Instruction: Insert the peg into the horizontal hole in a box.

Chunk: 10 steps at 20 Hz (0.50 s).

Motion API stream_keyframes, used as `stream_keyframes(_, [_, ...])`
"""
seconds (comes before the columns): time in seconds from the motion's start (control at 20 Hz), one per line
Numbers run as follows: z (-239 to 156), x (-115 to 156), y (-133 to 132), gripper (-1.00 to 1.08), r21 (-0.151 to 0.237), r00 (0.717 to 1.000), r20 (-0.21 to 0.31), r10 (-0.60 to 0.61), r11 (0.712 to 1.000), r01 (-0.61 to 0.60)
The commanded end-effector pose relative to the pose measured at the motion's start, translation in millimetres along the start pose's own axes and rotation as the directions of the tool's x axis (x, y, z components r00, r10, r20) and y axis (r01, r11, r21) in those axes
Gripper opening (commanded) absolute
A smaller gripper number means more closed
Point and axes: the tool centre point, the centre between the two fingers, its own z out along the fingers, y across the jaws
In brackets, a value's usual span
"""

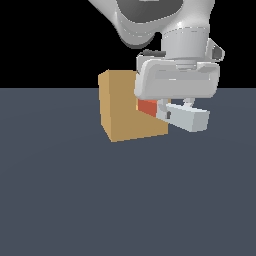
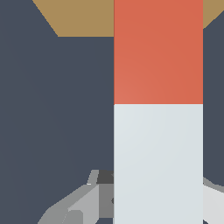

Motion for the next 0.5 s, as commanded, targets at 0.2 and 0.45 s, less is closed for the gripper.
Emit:
stream_keyframes(0.2, [-4.1,-1.9,2.4,-1.00,-0.005,1.000,0.001,0.001,1.000,-0.001])
stream_keyframes(0.45, [-1.7,-1.3,1.3,-1.00,-0.002,1.000,0.000,0.002,1.000,-0.002])
